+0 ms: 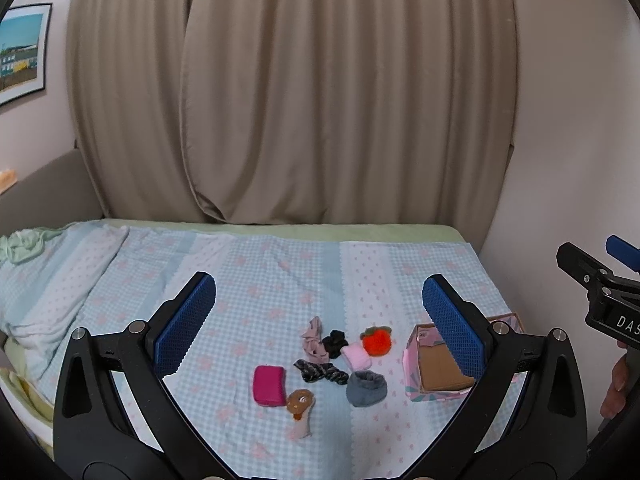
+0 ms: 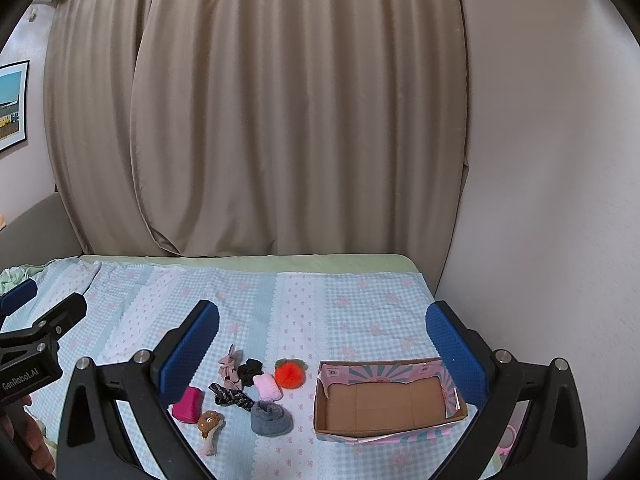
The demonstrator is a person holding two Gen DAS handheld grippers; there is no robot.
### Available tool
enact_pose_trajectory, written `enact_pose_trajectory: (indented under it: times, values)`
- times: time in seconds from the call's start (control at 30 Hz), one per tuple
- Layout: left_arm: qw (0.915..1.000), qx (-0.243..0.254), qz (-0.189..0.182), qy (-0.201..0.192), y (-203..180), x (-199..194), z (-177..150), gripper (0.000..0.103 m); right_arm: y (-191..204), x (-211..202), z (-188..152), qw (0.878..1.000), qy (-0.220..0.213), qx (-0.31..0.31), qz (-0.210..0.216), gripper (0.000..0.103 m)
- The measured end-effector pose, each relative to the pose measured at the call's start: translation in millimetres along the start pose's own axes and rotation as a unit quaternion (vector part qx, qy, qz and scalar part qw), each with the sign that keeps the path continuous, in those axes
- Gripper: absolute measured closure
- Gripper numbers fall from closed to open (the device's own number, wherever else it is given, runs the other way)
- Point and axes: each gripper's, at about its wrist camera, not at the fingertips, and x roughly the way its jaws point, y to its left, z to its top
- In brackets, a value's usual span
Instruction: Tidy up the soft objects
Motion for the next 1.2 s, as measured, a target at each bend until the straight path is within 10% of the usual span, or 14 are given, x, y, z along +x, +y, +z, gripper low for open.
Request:
enact_pose_trajectory:
  times: [1.2]
  values:
    - [1.0000, -0.008, 0.002, 0.001, 2.1, -1.0, -1.3, 0.001, 3.8, -5.2, -6.1, 1.000, 0.002, 0.000, 0.001, 0.000]
